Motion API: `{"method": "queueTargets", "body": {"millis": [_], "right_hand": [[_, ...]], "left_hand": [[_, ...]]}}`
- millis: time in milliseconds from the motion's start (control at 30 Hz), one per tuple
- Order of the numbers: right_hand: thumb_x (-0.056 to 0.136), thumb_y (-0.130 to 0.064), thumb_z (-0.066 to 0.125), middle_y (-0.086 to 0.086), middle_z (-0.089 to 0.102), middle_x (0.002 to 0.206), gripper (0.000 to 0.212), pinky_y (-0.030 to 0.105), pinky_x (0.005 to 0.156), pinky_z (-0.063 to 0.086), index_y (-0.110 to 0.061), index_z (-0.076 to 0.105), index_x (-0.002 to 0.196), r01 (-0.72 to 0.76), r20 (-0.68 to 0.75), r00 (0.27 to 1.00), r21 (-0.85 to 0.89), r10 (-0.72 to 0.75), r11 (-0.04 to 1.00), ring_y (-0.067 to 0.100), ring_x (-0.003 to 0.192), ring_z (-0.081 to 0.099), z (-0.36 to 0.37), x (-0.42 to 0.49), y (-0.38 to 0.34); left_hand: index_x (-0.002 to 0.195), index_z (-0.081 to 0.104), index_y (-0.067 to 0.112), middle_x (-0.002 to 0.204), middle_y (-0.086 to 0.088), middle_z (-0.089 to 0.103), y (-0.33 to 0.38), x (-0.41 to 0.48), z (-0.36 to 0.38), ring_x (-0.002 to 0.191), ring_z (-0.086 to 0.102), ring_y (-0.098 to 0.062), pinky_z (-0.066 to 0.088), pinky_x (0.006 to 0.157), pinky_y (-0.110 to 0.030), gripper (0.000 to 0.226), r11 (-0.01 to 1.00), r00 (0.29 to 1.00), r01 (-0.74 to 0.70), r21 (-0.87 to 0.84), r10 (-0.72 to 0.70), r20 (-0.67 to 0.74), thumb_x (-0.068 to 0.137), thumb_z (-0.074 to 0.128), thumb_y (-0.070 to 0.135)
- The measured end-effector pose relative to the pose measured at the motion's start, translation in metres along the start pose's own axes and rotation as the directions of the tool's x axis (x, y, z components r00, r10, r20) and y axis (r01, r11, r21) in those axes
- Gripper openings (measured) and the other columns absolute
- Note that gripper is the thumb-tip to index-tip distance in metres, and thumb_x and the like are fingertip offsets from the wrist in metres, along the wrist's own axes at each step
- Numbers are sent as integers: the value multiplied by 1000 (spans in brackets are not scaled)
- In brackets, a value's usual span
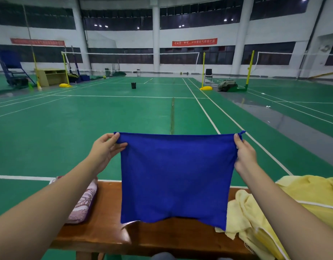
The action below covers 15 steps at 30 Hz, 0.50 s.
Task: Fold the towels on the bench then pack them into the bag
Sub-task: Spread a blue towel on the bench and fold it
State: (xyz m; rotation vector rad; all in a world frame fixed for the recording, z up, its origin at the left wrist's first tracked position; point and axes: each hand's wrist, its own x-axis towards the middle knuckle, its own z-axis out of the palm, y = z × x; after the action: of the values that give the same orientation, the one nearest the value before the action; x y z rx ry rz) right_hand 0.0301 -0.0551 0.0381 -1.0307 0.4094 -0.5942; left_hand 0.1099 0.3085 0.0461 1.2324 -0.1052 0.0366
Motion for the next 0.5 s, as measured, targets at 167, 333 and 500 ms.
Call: {"method": "queueTargets", "body": {"millis": [167, 333, 500], "right_hand": [[94, -26, 56, -5, 59, 72, 17, 20, 51, 46, -17, 58, 80, 72, 53, 996, 42, -74, 997, 8, 58, 53, 30, 17, -8], [94, -25, 56, -14, 61, 58, 17, 16, 54, 43, -18, 59, 80, 145, 103, 984, 38, -148, 989, 2, 55, 52, 42, 18, -11], [94, -25, 55, -6, 54, 71, 14, 26, 68, 40, -17, 59, 83, 128, 118, 985, -21, -125, 992, 9, 65, 46, 15, -8, 10]], "left_hand": [[80, 52, 16, 62, 5, 63, 27, 35, 8, 53, 58, -5, 53, 59, -19, 15, 986, 987, -137, 100, 144, -66, 94, 53, 15], [84, 58, 15, 79, 0, 55, 35, 42, -2, 72, 48, -10, 41, 72, -21, 10, 961, 964, -230, 153, 247, -98, 94, 55, 17], [85, 57, 13, 72, 1, 58, 7, 2, -20, 58, 53, -6, 49, 61, -16, 10, 986, 983, -146, 76, 153, -105, 94, 54, 16]]}}
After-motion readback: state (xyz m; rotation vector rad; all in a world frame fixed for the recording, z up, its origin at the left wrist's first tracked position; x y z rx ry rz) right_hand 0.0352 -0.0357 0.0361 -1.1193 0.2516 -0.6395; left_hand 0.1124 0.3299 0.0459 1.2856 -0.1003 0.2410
